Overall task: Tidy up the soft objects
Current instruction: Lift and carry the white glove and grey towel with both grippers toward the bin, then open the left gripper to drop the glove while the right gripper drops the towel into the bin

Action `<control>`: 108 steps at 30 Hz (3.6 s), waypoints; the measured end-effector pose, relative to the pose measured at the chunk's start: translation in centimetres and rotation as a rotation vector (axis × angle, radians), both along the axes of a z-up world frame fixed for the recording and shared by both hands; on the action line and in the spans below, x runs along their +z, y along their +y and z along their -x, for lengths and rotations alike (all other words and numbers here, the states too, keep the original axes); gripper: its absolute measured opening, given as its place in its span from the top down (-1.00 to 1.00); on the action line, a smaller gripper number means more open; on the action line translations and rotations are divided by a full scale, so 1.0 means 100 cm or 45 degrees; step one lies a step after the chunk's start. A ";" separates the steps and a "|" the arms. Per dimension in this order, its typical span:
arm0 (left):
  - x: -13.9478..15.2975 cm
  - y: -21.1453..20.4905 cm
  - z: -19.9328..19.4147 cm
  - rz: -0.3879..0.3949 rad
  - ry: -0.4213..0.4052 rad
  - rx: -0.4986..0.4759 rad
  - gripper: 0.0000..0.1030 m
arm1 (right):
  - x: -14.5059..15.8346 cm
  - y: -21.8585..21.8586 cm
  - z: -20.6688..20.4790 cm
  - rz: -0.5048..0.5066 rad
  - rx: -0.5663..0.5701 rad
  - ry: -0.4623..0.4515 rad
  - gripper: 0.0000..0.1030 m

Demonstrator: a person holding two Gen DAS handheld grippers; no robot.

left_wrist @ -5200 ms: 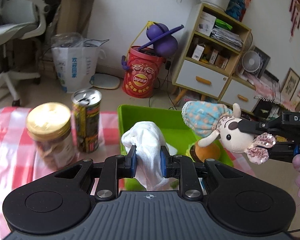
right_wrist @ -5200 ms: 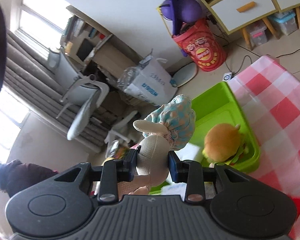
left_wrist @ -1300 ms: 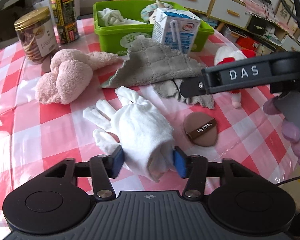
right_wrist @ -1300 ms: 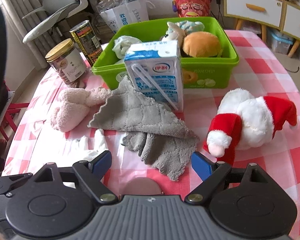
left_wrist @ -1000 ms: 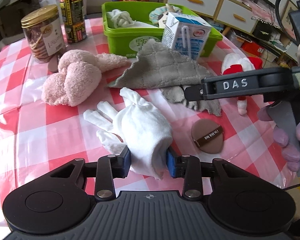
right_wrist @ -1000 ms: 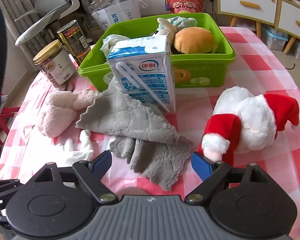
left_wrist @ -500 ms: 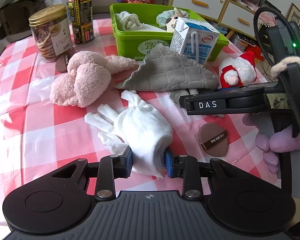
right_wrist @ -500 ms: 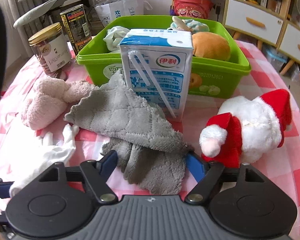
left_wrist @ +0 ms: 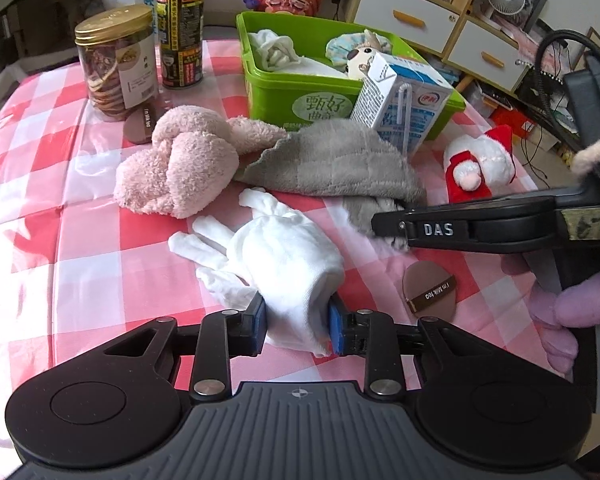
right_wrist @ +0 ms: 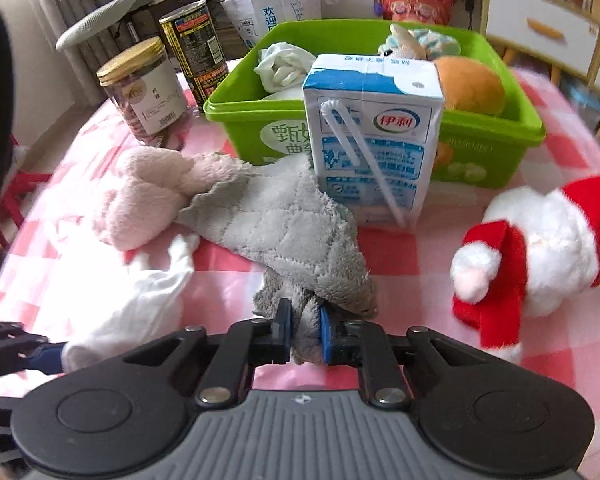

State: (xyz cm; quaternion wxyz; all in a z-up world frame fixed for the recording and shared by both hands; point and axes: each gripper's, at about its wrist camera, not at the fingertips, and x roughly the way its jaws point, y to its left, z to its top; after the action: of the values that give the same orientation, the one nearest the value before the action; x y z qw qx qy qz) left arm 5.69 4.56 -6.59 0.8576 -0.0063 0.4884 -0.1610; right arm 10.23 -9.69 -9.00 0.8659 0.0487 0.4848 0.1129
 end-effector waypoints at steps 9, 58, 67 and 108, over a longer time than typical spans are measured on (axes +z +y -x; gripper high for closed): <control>0.013 0.013 -0.003 0.041 -0.035 0.045 0.42 | 0.025 -0.008 0.014 -0.153 0.003 -0.019 1.00; 0.101 -0.033 -0.114 0.197 -0.363 0.070 0.43 | 0.147 -0.123 -0.035 -0.742 -0.241 -0.439 1.00; 0.078 -0.054 -0.173 0.141 -0.370 0.045 0.43 | 0.109 -0.137 -0.085 -0.756 -0.195 -0.378 1.00; 0.045 -0.065 -0.172 0.030 -0.363 0.032 -0.53 | 0.071 -0.165 -0.096 -0.714 -0.380 -0.209 -0.09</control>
State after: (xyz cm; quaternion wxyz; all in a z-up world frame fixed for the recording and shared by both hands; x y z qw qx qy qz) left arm 22.87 -1.94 -2.09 0.9201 0.0003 0.3597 -0.1553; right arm 19.80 -26.24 -1.86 0.8620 0.3465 0.3508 0.1175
